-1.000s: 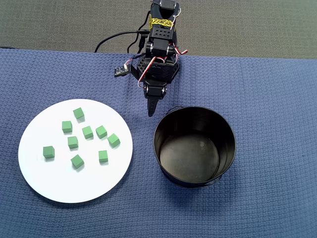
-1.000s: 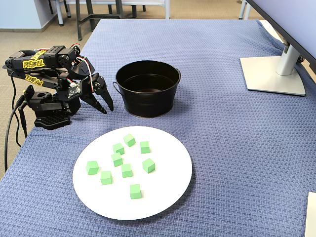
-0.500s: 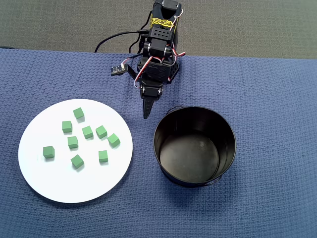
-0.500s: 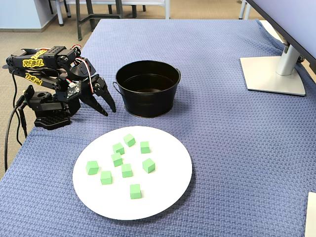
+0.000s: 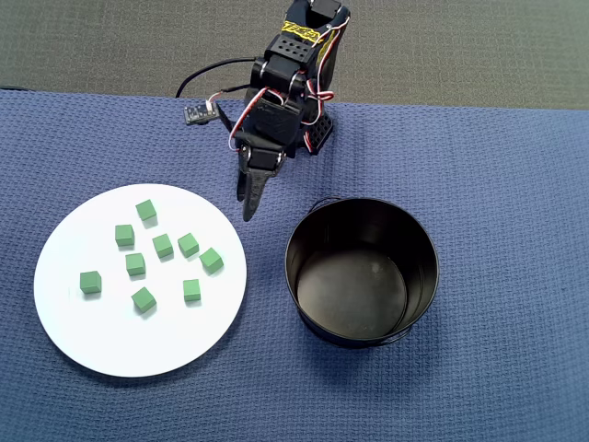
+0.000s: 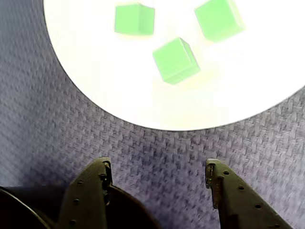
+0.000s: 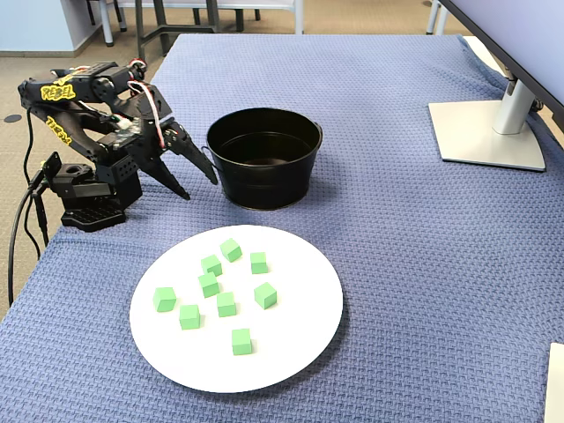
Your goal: Pick up the green cubes from the white plate and place them in the black recipient
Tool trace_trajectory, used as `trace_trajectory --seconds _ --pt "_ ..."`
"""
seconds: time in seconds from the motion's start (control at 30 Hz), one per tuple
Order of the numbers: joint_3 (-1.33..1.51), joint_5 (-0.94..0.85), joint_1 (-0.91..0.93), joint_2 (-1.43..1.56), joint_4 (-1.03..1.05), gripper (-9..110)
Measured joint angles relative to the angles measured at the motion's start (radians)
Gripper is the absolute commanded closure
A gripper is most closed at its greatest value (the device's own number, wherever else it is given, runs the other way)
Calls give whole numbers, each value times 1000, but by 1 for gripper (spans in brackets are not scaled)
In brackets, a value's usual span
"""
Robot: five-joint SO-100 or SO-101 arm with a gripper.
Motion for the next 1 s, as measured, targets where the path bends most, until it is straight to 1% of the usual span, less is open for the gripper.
trace_trajectory --seconds 0.1,0.3,0.5,0.7,1.0 --pt "-9 -103 29 -72 -35 81" --pt "-20 -311 101 -253 -175 80" --pt "-23 -525 167 -431 -383 80" --pt "-41 -617 160 -558 -436 80" --pt "-58 -632 156 -658 -506 79"
